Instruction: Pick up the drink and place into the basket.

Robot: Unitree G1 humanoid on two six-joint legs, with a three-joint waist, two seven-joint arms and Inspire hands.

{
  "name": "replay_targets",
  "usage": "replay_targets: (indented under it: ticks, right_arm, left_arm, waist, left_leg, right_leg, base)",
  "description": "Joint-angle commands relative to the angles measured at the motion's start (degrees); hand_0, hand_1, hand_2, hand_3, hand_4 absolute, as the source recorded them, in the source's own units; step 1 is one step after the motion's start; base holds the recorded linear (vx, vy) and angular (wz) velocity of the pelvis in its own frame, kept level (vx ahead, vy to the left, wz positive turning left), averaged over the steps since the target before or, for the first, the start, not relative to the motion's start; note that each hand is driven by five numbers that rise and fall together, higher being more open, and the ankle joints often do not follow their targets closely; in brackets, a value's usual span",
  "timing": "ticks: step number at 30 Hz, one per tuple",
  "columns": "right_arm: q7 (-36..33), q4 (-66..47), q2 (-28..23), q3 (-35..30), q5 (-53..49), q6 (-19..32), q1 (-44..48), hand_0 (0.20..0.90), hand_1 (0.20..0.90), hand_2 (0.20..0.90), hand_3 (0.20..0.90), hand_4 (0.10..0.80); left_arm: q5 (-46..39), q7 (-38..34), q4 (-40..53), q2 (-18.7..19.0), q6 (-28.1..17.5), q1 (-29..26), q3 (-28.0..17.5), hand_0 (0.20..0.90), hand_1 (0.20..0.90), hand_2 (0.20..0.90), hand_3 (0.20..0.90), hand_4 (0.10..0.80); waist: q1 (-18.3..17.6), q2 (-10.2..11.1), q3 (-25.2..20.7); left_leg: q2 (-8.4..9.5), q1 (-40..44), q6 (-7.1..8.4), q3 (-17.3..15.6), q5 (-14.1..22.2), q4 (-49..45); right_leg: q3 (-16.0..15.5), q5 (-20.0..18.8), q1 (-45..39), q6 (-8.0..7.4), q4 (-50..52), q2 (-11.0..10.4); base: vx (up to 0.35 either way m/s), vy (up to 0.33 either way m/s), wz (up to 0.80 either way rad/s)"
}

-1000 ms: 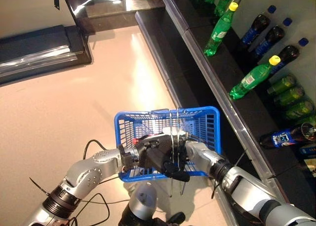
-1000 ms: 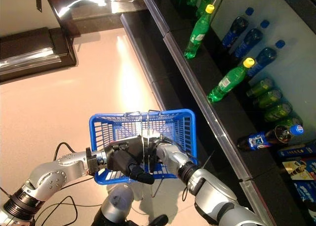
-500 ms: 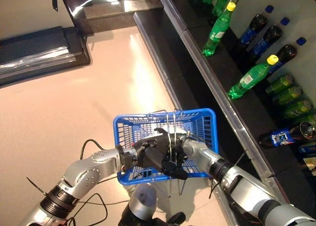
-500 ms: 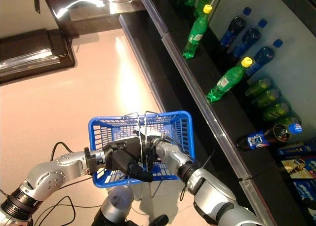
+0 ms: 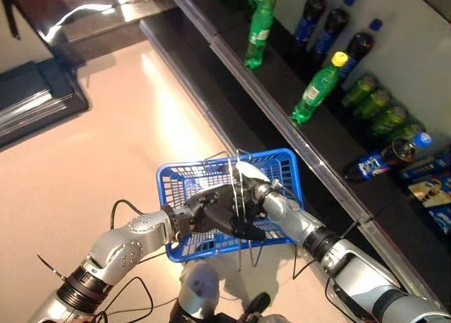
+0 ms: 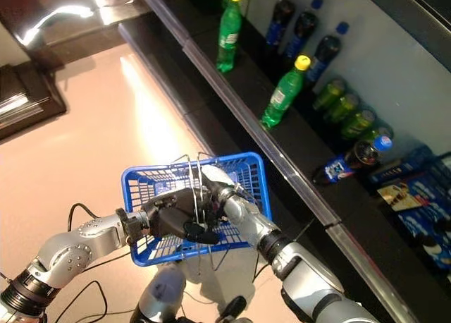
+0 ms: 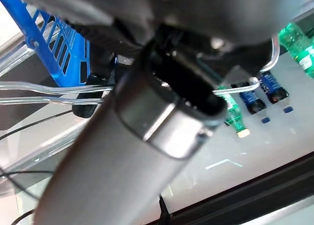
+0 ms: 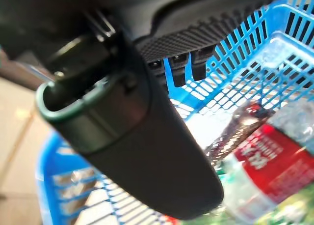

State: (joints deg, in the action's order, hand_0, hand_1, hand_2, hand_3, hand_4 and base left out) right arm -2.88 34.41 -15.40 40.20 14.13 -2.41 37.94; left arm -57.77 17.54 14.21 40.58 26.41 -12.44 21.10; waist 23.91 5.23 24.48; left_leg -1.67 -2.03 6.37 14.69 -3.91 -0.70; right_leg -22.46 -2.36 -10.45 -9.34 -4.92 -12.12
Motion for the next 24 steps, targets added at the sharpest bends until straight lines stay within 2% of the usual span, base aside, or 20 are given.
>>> replay_targets:
  ticks: [1,4,8,13,18,24]
  right_arm:
    - [-4.6,-2.6,-0.4,0.9,-5.2,3.8,-5.6,0.900,0.900,0.900,0.900,0.800]
    - [-5.1,-6.8,-3.0,-1.3,-7.7,5.4,-9.4,0.900,0.900,0.900,0.900,0.800]
    - [-5.1,-14.2,-7.6,-8.2,-11.2,9.4,-18.0,0.900,0.900,0.900,0.900,0.800]
    - [-5.1,-17.1,-9.7,-14.3,-13.4,13.5,-24.6,0.900,0.900,0.900,0.900,0.800]
    - [-4.9,-18.1,-10.1,-20.0,-14.6,15.5,-29.5,0.900,0.900,0.900,0.900,0.800]
    - [-3.4,-17.7,-9.5,-28.0,-19.6,16.2,-36.3,0.900,0.900,0.900,0.900,0.800]
  left_arm:
    - [-12.0,5.9,9.8,-18.9,-22.9,-3.5,-7.5,0.300,0.300,0.300,0.200,0.100]
    - [-11.8,4.2,7.6,-19.1,-24.8,-1.9,-9.2,0.300,0.300,0.300,0.200,0.100]
    - [-12.1,3.4,2.0,-19.6,-28.1,2.4,-14.0,0.300,0.300,0.300,0.200,0.100]
    - [-10.6,3.9,-3.7,-20.8,-30.8,5.7,-18.3,0.300,0.300,0.300,0.200,0.100]
    - [-9.1,3.3,-8.8,-21.6,-32.8,8.3,-22.0,0.300,0.300,0.300,0.200,0.100]
    - [-7.6,3.5,-15.5,-22.3,-33.5,11.6,-26.7,0.300,0.300,0.300,0.200,0.100]
  waist:
    - [-4.6,-2.4,-22.8]
    - [-6.7,-2.9,-22.6]
    - [-11.4,-3.9,-21.9]
    - [-15.1,-4.5,-21.3]
    - [-17.9,-4.8,-21.0]
    - [-20.8,-4.8,-20.6]
  left_leg:
    - [-0.88,2.9,-0.60,-2.9,-1.2,5.7]
    - [-1.29,3.1,-0.71,-5.2,-0.9,5.7]
    - [-2.36,4.2,-0.94,-10.2,-0.1,5.7]
    - [-3.21,5.6,-1.09,-14.4,1.1,5.7]
    - [-3.65,6.9,-1.18,-17.2,2.1,5.7]
    - [-3.82,7.2,-1.27,-18.6,2.5,5.7]
  right_leg:
    - [-1.7,0.1,-1.8,-1.07,-0.1,-0.2]
    - [-0.2,-0.2,-1.0,-1.29,-0.1,-0.4]
    - [2.9,-0.9,0.5,-1.51,-0.1,-0.8]
    - [5.6,-1.0,1.5,-1.47,-0.1,-1.0]
    - [7.7,-1.4,2.4,-1.45,-0.1,-1.1]
    - [9.4,-1.9,3.3,-1.42,-0.1,-0.8]
  base:
    - [-0.036,0.042,-0.33]
    - [-0.024,0.036,-0.42]
    - [-0.016,0.050,-0.46]
    - [0.010,0.025,-0.43]
    - [0.025,0.002,-0.31]
    - [0.013,-0.003,-0.09]
